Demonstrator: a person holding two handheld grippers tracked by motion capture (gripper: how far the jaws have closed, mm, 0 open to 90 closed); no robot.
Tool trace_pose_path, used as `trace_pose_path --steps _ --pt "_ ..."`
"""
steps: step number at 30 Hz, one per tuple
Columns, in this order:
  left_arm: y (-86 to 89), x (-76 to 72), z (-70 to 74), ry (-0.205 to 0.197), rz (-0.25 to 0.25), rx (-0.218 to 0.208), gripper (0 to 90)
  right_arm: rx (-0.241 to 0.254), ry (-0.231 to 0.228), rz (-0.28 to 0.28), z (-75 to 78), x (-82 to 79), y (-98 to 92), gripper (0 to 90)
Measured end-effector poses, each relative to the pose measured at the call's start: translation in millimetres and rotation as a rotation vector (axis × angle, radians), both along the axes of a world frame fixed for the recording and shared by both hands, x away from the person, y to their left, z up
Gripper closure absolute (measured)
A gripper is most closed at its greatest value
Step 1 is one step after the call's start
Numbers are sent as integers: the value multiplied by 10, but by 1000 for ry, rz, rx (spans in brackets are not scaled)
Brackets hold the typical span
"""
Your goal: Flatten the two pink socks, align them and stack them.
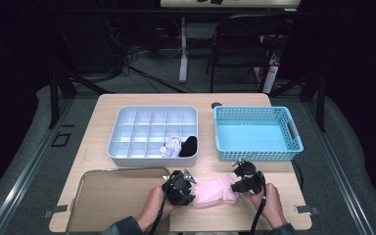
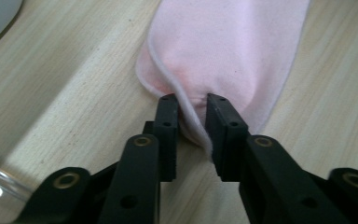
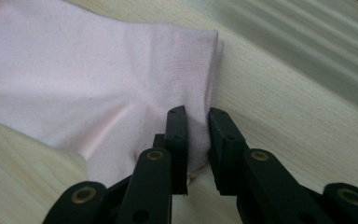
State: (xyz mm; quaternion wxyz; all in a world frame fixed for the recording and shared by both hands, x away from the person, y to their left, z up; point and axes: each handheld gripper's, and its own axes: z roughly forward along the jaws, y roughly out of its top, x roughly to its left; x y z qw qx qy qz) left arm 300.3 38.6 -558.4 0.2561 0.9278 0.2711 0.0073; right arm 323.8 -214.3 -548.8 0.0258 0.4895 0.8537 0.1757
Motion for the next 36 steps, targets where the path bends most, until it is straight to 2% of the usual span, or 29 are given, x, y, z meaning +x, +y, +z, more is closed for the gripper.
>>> trace_pose_path --steps 5,7,8,9,10,15,20,22,23,28,36 --pt "29 28 -12 9 -1 -35 849 62 26 -30 -3 18 -59 807" --pt "45 52 -12 6 5 -43 869 61 24 -37 9 17 -85 808" --pt "54 67 -16 9 14 -50 871 76 21 -43 17 15 -101 808" --pt "65 82 -17 8 22 -57 872 67 22 -36 35 15 -128 809" --pt "75 97 -14 7 23 -54 873 94 15 -53 41 6 -135 809" --pt "89 128 -16 7 32 -64 874 120 7 -65 70 -10 -184 813" --pt "108 162 -29 17 42 -82 874 118 18 -65 73 -9 -200 814" --pt "115 174 -36 20 44 -93 873 129 22 -57 86 -4 -215 814" --pt "118 180 -37 20 45 -92 873 140 16 -70 90 -10 -211 814" --pt "135 199 -52 32 57 -117 872 131 28 -55 106 -7 -212 813" --pt "128 198 -49 22 61 -112 869 153 -4 -54 196 -51 -179 813"
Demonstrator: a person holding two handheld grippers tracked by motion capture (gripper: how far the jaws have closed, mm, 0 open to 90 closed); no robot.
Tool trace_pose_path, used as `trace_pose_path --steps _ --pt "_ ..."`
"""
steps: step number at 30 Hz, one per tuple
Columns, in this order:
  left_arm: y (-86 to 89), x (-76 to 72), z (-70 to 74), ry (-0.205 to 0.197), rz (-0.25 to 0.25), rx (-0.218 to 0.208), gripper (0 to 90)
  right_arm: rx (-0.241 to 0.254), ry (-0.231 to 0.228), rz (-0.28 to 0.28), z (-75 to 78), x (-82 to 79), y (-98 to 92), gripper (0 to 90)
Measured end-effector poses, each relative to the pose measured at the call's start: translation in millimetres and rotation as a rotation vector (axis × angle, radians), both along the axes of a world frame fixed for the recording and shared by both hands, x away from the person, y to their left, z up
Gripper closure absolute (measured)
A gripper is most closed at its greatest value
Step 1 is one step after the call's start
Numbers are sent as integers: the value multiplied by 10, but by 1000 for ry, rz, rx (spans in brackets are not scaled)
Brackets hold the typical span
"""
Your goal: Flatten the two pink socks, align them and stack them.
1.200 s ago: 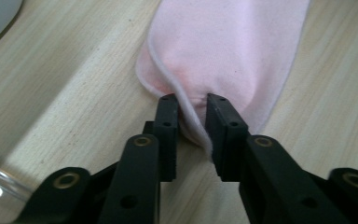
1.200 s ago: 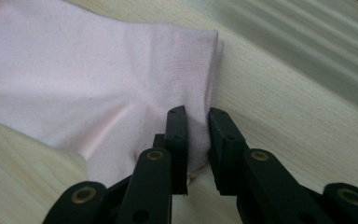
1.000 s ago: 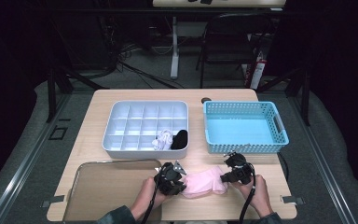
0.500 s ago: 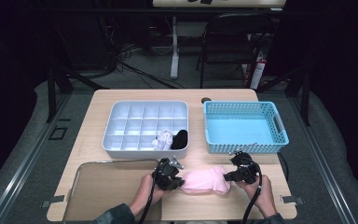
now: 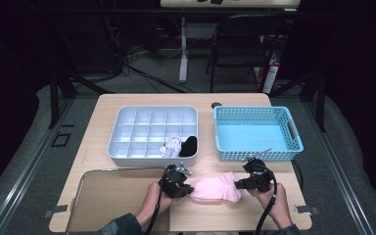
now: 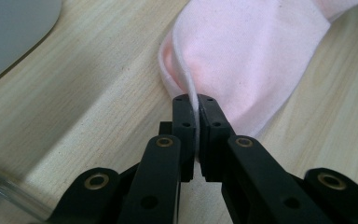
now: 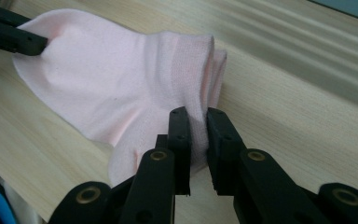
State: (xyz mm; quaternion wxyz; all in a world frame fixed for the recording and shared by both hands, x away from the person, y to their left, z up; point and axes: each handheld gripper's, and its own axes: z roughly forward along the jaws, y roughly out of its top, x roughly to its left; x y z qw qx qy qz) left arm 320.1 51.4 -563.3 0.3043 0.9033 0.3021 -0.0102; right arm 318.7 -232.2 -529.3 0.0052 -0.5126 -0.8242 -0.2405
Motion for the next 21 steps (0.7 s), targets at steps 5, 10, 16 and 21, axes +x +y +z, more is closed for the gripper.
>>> trace_pose_path --steps 5,10,16,21 --pt "-8 4 -3 -5 -9 -7 870 -4 -24 14 80 -36 33 813" --pt "-16 2 -3 -12 -9 -6 870 18 -48 27 154 -76 95 813" --pt "-19 3 -2 -14 -12 -3 870 54 -68 49 220 -106 167 814" --pt "-25 5 -3 -17 -11 -5 870 48 -65 69 203 -93 257 813"
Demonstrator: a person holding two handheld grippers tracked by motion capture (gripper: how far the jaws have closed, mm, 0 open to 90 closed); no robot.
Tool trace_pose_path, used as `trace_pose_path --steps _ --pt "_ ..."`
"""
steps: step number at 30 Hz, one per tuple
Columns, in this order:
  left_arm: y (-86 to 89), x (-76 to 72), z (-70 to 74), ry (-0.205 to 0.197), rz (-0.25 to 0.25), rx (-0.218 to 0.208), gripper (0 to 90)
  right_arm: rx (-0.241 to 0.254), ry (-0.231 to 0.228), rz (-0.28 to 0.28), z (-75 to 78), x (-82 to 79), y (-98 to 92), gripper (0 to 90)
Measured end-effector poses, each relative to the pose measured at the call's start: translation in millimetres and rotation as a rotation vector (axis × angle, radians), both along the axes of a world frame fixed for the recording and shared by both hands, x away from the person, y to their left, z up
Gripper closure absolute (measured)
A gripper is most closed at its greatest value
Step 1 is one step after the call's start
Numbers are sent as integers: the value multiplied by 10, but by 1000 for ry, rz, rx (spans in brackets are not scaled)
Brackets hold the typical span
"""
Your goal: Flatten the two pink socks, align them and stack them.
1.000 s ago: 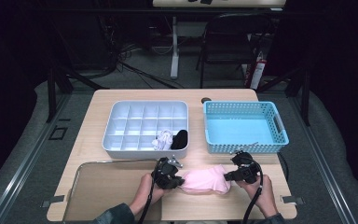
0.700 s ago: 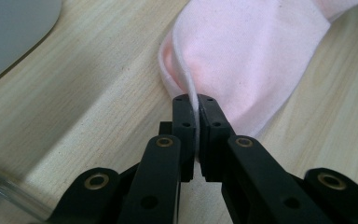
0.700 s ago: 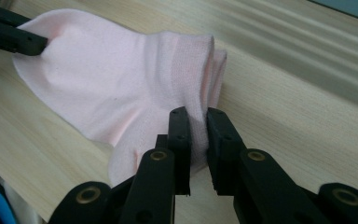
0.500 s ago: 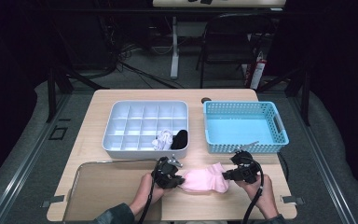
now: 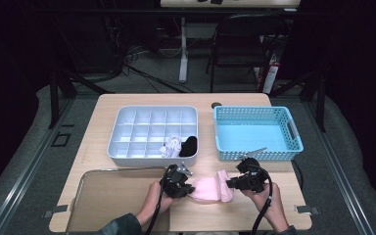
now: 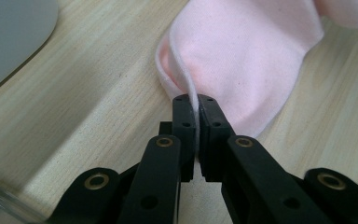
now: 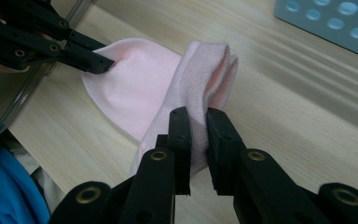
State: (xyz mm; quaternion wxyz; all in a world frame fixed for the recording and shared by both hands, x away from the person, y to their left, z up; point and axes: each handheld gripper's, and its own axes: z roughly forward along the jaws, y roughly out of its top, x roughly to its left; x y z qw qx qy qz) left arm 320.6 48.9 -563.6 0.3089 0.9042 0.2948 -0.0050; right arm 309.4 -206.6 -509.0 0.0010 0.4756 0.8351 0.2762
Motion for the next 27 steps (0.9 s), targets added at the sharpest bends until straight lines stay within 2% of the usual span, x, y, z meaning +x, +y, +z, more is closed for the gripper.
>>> trace_pose_path --steps 16,27 --pt "-5 1 -4 -2 0 -3 869 8 -19 46 23 6 208 813" --pt "-9 -2 -7 0 5 -4 869 -9 -18 86 23 17 327 814"
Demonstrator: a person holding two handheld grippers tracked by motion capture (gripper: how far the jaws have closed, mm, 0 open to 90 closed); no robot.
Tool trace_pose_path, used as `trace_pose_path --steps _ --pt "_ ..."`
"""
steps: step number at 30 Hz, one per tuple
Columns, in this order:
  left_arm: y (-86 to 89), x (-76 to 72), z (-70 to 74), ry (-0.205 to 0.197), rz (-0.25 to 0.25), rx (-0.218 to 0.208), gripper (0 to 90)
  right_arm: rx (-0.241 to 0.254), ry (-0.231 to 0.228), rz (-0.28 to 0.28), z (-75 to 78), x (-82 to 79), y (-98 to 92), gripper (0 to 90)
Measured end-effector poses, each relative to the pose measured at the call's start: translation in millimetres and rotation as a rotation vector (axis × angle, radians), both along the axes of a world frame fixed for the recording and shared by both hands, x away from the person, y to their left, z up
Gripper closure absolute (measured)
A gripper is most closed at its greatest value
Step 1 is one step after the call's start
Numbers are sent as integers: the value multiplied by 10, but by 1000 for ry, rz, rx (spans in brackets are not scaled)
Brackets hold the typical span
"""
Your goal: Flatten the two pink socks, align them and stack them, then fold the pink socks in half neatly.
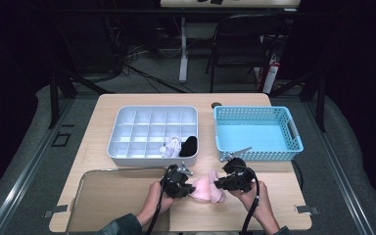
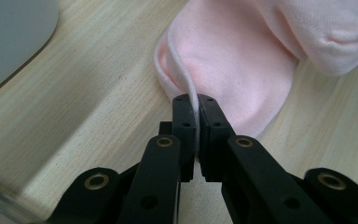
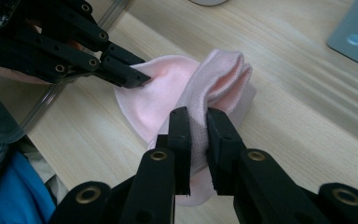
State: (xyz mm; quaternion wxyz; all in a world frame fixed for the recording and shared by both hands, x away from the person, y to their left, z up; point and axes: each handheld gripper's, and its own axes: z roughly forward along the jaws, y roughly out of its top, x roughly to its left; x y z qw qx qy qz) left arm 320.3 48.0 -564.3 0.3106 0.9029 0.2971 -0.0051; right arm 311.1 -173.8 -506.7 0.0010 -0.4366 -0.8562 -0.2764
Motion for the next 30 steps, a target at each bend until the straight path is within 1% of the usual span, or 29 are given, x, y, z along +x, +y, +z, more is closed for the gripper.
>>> trace_pose_path --steps 2,3,4,5,8,9,11,14,15,17,18,20,22,23,24,25,26,27,28,30 --pt "-1 3 -1 1 -1 -2 870 4 -1 1 1 0 24 814" --pt "-2 3 -3 3 1 -5 869 -2 -1 9 -1 4 34 813" --pt "-1 4 -5 5 3 -7 869 3 -2 3 -10 2 54 813" --pt "2 7 -6 6 2 -9 869 4 0 11 -17 8 66 813" --pt "3 6 -8 9 5 -12 869 -10 3 21 -42 15 109 813" --pt "-1 2 -8 9 9 -14 869 2 4 17 -57 11 132 812" --pt "-6 -1 -7 9 8 -12 869 -9 5 32 -67 12 164 812" --pt "-10 -3 -7 10 11 -14 869 -9 10 38 -73 10 211 811" --pt "-12 -3 -8 10 11 -14 869 -9 0 44 -81 12 224 811" --pt "-16 -2 -8 9 10 -15 868 -17 0 53 -86 12 255 810" --pt "-18 -4 -9 10 13 -16 867 -6 0 49 -92 7 276 810" --pt "-24 -8 -6 10 15 -12 866 -18 4 59 -103 12 314 810" --pt "-33 -11 -6 6 14 -8 865 -23 -8 64 -121 13 353 810" --pt "-36 -13 -7 5 16 -9 865 -36 -4 76 -123 17 367 810" --pt "-37 -11 -8 5 12 -10 864 -29 -14 74 -136 15 386 810" --pt "-37 -11 -10 6 13 -12 863 -38 -9 79 -140 16 398 809" --pt "-37 -11 -10 7 12 -14 860 -34 -12 78 -152 16 411 807" --pt "-36 -9 -10 7 12 -15 854 -26 -6 85 -164 18 417 804" --pt "-35 -9 -9 6 15 -20 842 -36 -5 96 -165 24 416 795" --pt "-26 -8 5 8 13 -24 811 -18 -7 102 -155 18 417 755"
